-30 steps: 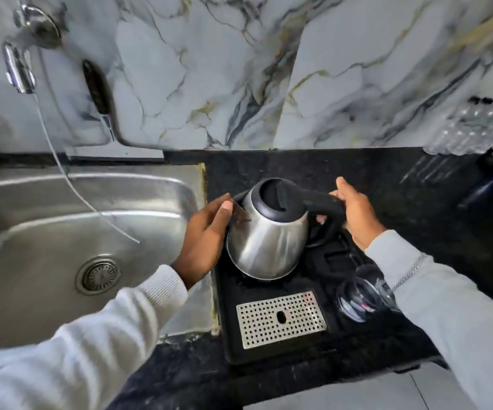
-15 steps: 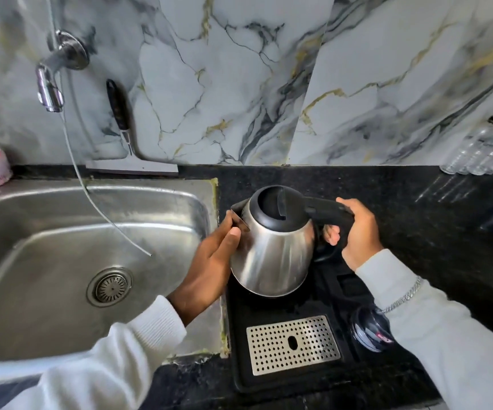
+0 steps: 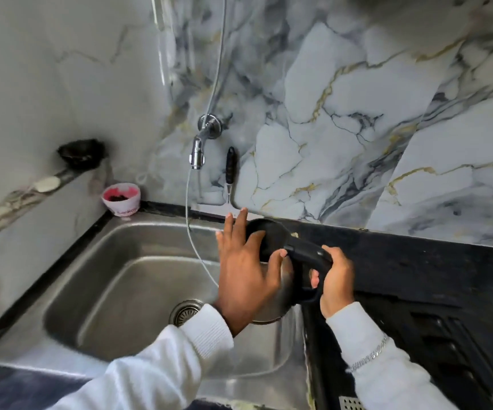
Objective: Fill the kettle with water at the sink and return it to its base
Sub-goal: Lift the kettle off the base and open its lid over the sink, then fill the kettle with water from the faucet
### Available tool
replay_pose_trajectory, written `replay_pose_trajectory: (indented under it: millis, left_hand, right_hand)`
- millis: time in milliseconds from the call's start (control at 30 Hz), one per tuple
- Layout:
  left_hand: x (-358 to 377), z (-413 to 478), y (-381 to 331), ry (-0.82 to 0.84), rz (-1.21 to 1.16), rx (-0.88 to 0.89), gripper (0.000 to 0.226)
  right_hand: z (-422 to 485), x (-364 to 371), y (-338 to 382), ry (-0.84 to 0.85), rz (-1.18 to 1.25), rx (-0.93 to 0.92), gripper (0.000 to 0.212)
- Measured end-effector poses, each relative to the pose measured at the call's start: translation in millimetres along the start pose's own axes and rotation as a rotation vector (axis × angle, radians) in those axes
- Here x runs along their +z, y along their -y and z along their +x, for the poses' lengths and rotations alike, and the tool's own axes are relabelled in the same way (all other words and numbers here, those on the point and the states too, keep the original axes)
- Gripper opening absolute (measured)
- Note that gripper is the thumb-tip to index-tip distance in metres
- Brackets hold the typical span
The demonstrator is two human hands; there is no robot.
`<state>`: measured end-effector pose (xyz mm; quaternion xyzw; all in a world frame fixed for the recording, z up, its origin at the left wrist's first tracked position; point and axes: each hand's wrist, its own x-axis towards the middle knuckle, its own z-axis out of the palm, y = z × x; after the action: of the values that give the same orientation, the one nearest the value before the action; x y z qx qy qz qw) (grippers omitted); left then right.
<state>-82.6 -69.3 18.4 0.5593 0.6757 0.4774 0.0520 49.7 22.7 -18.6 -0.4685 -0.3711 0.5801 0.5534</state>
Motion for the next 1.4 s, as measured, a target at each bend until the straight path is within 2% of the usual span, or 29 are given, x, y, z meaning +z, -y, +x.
replay_pose_trajectory:
  millis: [100,200,267,300,333,400,467,533,600,667,800,867,1000,1167,1400]
  left_hand:
    - [-16,15,19,-0.039,-0.019,0.162,0.037]
    - [-29,36,27,-0.023,0.087,0.482,0.029]
    - [-35,46,21,0.025,0.036,0.645,0.037]
    - [-39,50,17,0.069,-0.069,0.655,0.045]
    - [-42,56,12,0.101,-0.208,0.609,0.052]
    - [-47,63,7,0.056,-0.432,0.448,0.060]
    - [-51,78,7,0.008,-0.522,0.313,0.057]
    - [-55,98,18,0.006,-0.497,0.241,0.061]
    - [-63,122,42,0.024,-0.423,0.149,0.087]
    - [-74,148,70,-0.014,-0.373,0.013,0.094]
    - [-82,198,127,-0.273,-0.157,-0.118,0.045]
    - [-83,222,148,-0.255,-0.105,-0.205,0.030]
    - [-74,251,172,-0.014,-0.114,-0.284,0.027]
    - [-69,269,183,-0.010,-0.256,-0.390,0.012]
    - [-72,280,186,0.082,-0.270,-0.333,0.013]
  right_hand:
    - [-1,28,-10,0.011,0.017,0.003,0.030]
    - [2,53,-19,0.019,0.020,0.003,0.027]
    - [6,69,-25,0.034,0.030,0.014,0.024]
    - [8,76,-29,0.042,0.046,0.027,0.022]
    - [13,82,-33,0.050,0.065,0.040,0.021]
    - [17,87,-39,0.058,0.092,0.058,0.024]
    - [26,93,-45,0.068,0.110,0.070,0.030]
    - [36,101,-50,0.094,0.129,0.068,0.034]
    - [46,108,-55,0.131,0.165,0.075,0.038]
    - [56,113,-61,0.156,0.191,0.078,0.039]
    - [81,128,-78,0.133,0.201,0.075,0.039]
    - [96,140,-86,0.116,0.190,0.099,0.040]
    - [125,167,-100,0.105,0.180,0.144,0.037]
    - [149,194,-111,0.123,0.156,0.178,0.038]
    - [157,211,-116,0.151,0.177,0.178,0.038]
